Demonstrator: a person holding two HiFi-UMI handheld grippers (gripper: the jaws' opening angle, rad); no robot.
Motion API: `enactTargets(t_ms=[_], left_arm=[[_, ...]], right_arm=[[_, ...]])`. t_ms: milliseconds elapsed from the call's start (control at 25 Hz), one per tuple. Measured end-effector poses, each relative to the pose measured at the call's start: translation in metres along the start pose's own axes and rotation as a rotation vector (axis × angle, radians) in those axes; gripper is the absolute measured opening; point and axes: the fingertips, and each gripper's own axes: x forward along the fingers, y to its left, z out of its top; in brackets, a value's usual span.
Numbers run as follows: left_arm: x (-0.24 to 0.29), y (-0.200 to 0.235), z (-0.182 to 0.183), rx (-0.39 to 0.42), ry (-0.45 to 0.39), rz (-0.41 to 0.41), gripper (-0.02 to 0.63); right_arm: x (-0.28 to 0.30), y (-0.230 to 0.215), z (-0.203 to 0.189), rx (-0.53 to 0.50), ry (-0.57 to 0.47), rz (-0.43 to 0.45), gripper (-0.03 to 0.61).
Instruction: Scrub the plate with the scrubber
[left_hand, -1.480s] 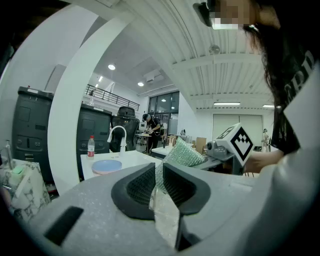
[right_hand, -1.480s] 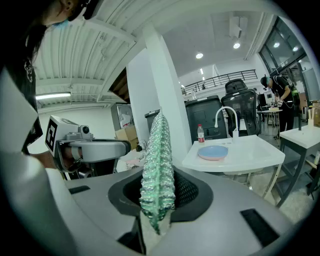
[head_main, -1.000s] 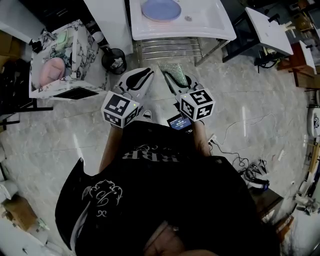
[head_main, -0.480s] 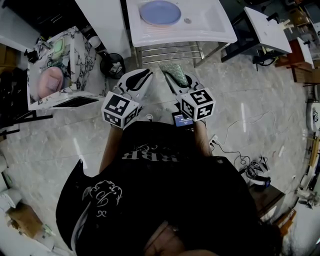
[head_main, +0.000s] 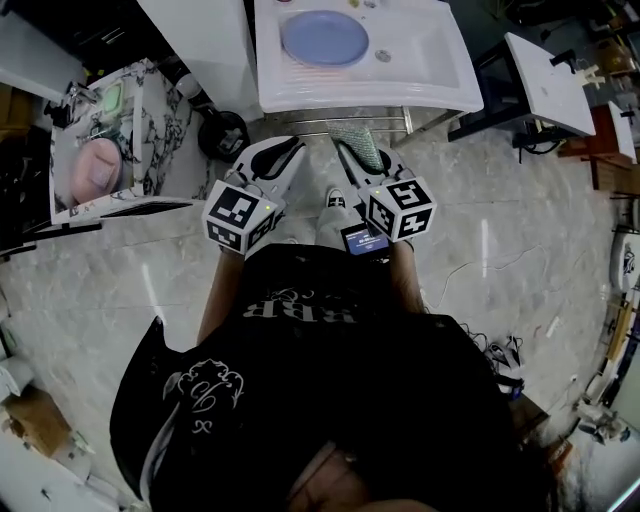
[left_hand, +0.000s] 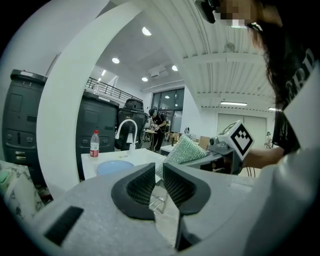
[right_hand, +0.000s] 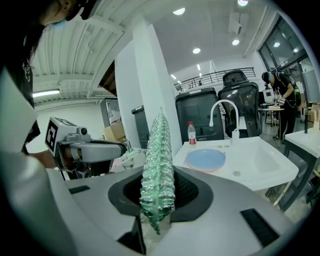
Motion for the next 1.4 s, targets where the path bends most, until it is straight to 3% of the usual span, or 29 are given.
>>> enactTargets(t_ms=[400, 760, 1400], left_arm=[[0.104, 0.032, 0.026, -0.027, 0.016, 0.128, 0.043], [0.168, 0.05, 0.038, -0.043, 0.029, 0.233, 0.043], [0.166, 0.08, 0.02, -0.088, 0.114, 0.357, 0.043]], right_arm=[[0.04, -0.11, 0.038, -0.021, 0.029, 0.114, 0.091], [0.06, -0.182, 0.052, -0.034, 0.051, 0.193, 0.091], [0.096, -0.206, 0.043, 0.002, 0.1, 0.234, 0.091]])
